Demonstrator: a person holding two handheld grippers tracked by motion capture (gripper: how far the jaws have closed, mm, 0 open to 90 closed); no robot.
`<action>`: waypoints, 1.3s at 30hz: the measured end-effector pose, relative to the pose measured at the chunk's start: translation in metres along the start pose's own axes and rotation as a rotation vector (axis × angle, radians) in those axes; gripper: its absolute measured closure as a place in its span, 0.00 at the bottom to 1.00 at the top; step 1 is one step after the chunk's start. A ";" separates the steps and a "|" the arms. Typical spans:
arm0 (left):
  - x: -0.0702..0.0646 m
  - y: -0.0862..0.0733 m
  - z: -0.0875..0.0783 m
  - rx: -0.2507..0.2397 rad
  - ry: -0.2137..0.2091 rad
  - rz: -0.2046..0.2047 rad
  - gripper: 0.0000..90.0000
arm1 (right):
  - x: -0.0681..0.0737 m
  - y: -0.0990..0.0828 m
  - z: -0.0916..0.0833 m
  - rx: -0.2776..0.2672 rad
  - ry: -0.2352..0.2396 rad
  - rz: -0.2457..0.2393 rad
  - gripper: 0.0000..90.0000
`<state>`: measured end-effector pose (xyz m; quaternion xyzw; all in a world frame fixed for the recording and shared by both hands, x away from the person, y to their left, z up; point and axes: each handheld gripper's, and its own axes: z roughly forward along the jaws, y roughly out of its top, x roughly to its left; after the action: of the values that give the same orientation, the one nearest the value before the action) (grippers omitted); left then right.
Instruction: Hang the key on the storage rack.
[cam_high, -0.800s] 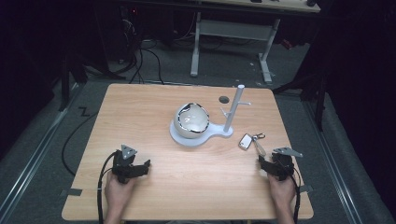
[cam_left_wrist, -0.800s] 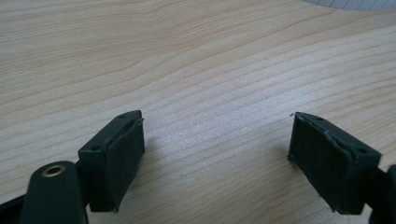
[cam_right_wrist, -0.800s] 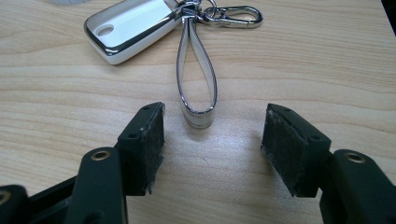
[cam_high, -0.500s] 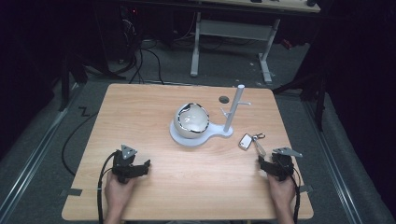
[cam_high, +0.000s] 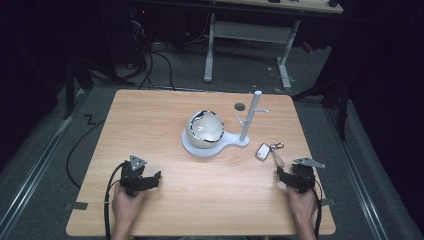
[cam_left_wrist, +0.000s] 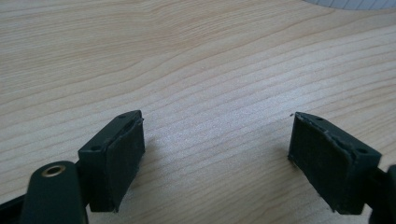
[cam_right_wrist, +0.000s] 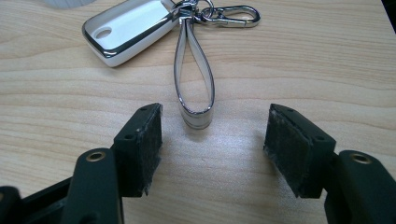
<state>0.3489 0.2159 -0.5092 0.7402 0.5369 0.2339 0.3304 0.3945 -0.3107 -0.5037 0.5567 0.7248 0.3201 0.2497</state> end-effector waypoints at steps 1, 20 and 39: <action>0.000 0.000 0.000 0.000 0.000 0.000 0.21 | 0.000 0.000 0.000 0.000 0.000 0.000 0.41; 0.000 0.000 0.000 0.000 0.000 -0.001 0.21 | 0.002 -0.001 -0.001 -0.007 -0.004 -0.018 0.52; 0.000 0.000 0.000 0.000 -0.001 0.000 0.21 | 0.003 0.004 -0.017 -0.082 0.032 -0.004 0.65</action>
<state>0.3490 0.2160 -0.5092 0.7402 0.5369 0.2335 0.3307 0.3842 -0.3101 -0.4894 0.5393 0.7162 0.3577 0.2612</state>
